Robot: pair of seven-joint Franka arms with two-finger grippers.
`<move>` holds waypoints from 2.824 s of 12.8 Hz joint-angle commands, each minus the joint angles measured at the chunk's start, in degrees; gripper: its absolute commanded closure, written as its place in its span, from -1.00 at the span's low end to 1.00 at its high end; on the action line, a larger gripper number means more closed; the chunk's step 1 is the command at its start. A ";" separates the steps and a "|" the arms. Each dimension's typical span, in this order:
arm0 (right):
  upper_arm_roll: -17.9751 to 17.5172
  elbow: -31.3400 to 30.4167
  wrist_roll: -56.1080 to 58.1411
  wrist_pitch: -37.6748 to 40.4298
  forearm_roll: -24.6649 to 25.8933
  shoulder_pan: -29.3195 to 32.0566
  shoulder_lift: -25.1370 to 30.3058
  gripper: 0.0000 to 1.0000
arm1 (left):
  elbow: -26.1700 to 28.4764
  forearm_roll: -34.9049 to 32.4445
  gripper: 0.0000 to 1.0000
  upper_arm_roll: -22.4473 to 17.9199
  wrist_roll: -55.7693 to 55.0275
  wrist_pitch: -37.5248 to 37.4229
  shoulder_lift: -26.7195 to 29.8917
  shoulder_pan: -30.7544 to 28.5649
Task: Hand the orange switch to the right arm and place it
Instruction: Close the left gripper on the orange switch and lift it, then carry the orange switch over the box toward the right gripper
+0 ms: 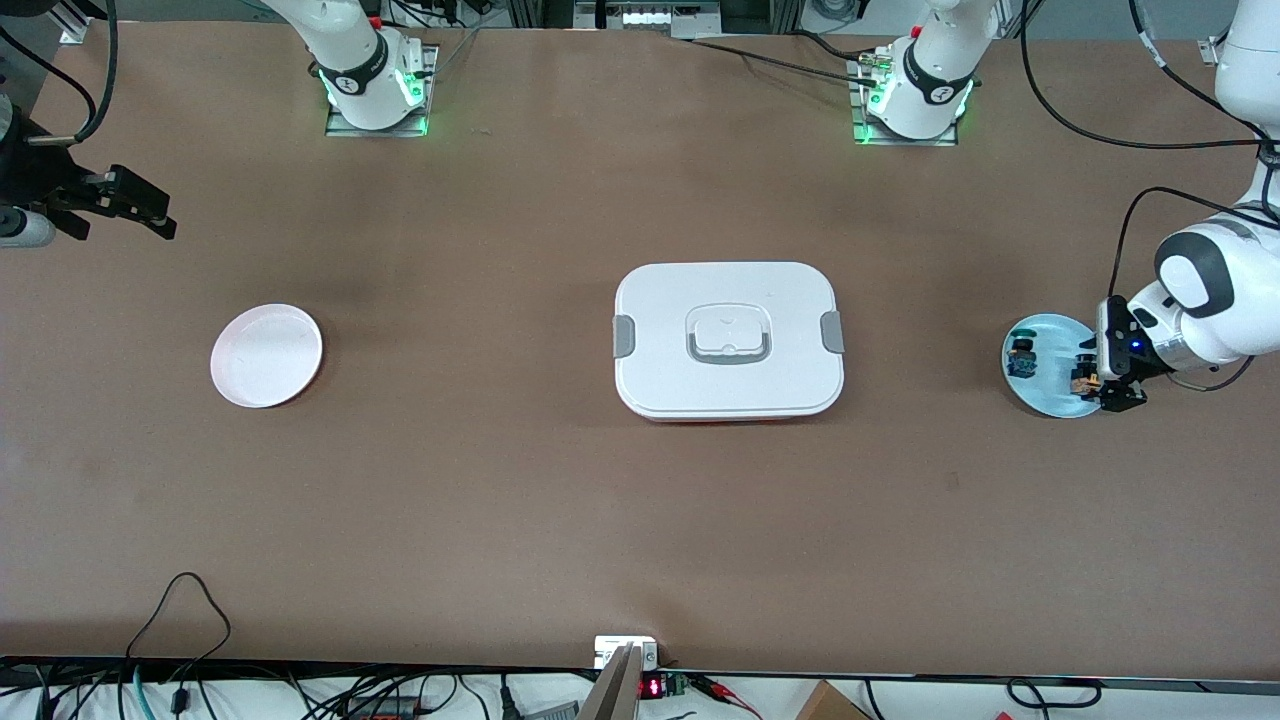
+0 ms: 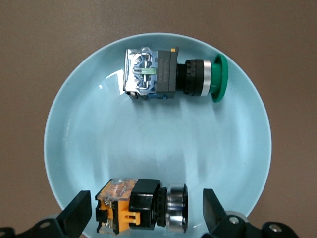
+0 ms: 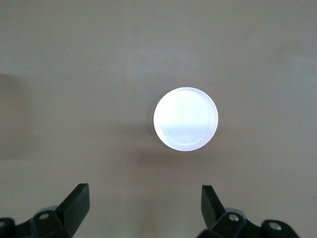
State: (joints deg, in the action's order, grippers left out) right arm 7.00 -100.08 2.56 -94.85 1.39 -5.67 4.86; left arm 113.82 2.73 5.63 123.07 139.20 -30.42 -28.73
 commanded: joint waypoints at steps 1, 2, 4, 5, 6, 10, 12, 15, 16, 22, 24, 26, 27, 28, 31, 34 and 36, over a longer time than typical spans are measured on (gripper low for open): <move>0.03 0.85 -0.63 1.07 -0.68 0.13 -0.11 -1.00 | -1.49 1.49 -0.91 0.79 1.29 -0.51 -0.87 -0.80; 0.03 0.85 -0.63 1.07 -0.68 0.13 -0.11 -1.00 | -1.67 1.49 -0.88 0.79 1.47 -0.59 -1.05 -0.80; 0.03 0.85 -0.63 1.07 -0.68 0.22 -0.20 -1.00 | -2.11 1.49 -0.72 0.79 1.91 -0.59 -1.75 -0.89; 0.03 0.85 -0.63 1.07 -0.68 0.22 -0.20 -1.00 | -2.02 1.49 -0.50 0.79 2.52 -0.59 -1.75 -0.97; 0.03 0.85 -0.63 1.07 -0.68 0.13 -0.20 -1.00 | -2.11 1.58 -0.21 0.88 2.61 -0.59 -1.75 -1.50; 0.03 0.85 -0.63 1.07 -0.60 0.13 -0.20 -1.00 | -3.68 1.93 0.63 1.40 4.37 -1.21 -2.28 -1.68; 0.03 0.85 -0.63 1.07 -0.68 0.13 -0.38 -1.00 | -4.74 1.84 0.90 1.58 4.80 -2.61 -2.54 -1.15; 0.03 0.85 -0.62 0.98 -0.60 0.31 -0.73 -1.00 | -10.08 2.19 1.00 1.67 4.54 -9.00 -3.77 -1.06; 0.12 0.94 -0.63 0.37 -0.59 0.39 -0.73 -1.00 | -13.15 3.85 1.00 1.67 4.46 -13.56 -4.82 -1.06; 0.29 0.94 -0.54 -0.34 -0.68 0.75 -0.90 -1.00 | -22.06 17.54 1.00 3.95 2.79 -34.92 -6.06 -0.54; 0.38 0.85 -0.63 -0.16 -0.94 0.57 -0.73 -1.00 | -22.76 24.48 1.00 5.44 -2.45 -44.13 -6.06 -0.18; 0.73 0.94 -0.37 0.19 -5.40 0.75 -0.38 -1.00 | -23.20 31.24 1.00 8.33 -5.20 -48.83 -5.97 -0.27; 1.34 0.85 0.42 0.63 -8.56 1.01 -0.73 -1.00 | -23.20 36.33 1.00 9.74 -6.52 -52.76 -6.06 -0.27; 1.70 0.76 1.12 1.93 -12.25 1.01 -0.82 -1.00 | -23.03 43.00 1.00 10.89 -7.84 -55.41 -6.32 0.42; 1.79 0.67 1.48 3.88 -21.14 0.66 -1.51 -1.00 | -22.94 55.42 1.00 16.42 -11.78 -56.05 -6.23 4.46; 1.79 0.58 1.48 5.54 -30.45 0.92 -2.57 -1.00 | -23.11 66.94 1.00 17.49 -19.08 -55.35 -5.62 10.26; 1.70 0.59 1.57 5.99 -34.66 0.75 -3.01 -1.00 | -23.11 73.36 1.00 18.89 -19.63 -52.21 -5.18 13.78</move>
State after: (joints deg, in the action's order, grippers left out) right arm 8.73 -100.08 3.14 -90.35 -28.97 -5.26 2.20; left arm 91.64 71.64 23.62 105.05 85.13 -35.76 -16.97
